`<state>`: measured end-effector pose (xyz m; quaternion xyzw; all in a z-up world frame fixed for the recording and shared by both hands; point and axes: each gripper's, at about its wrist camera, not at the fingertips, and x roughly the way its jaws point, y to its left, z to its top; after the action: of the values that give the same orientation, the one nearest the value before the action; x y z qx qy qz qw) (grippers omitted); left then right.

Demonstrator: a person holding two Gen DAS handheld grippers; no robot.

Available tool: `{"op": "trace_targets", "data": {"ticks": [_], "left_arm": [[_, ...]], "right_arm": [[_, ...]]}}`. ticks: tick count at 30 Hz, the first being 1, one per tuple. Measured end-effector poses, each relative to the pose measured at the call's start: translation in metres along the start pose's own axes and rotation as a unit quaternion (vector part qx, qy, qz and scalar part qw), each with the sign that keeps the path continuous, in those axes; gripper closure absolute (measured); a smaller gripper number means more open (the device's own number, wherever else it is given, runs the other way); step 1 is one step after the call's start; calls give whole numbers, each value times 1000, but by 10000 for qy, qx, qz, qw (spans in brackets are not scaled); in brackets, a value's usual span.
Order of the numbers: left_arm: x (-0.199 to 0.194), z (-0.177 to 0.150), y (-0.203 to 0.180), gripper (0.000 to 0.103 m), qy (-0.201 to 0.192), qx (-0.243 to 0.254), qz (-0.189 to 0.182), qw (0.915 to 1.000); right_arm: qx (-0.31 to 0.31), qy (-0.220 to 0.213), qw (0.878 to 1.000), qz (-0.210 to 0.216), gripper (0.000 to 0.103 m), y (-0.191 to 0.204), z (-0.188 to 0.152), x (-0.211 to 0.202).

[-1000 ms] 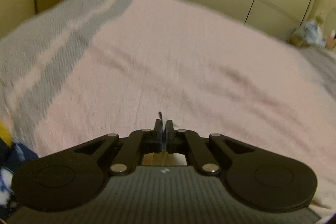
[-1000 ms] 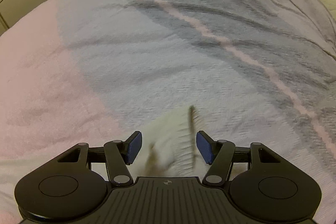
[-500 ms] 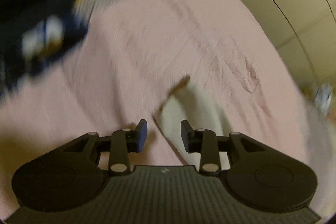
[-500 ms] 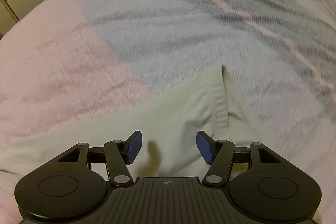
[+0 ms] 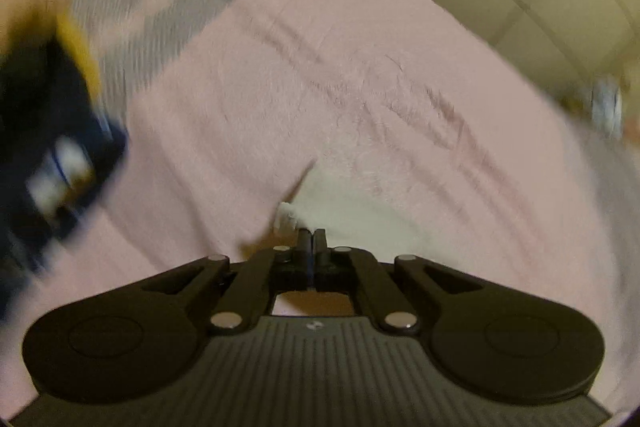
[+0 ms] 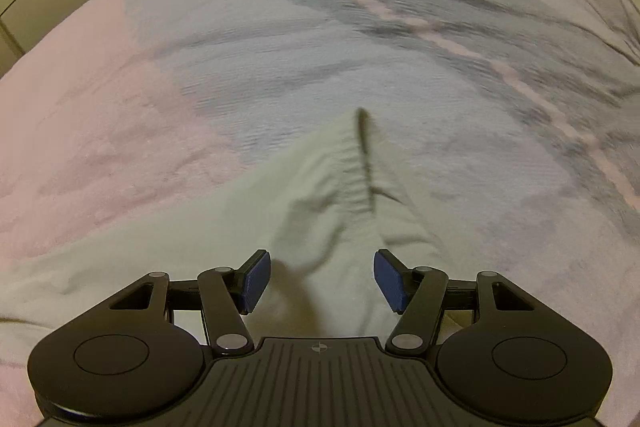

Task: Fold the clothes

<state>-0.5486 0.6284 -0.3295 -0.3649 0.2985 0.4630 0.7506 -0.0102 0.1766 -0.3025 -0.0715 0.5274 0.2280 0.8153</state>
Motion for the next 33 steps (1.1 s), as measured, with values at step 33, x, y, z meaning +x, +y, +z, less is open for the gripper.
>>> {"op": "trace_targets", "data": {"ticks": [33], "left_arm": [[-145,-422,-459,82,1552,482,-647,9846]], "right_arm": [[-3645,630,9175,1464,42,-253,24,-17]]}}
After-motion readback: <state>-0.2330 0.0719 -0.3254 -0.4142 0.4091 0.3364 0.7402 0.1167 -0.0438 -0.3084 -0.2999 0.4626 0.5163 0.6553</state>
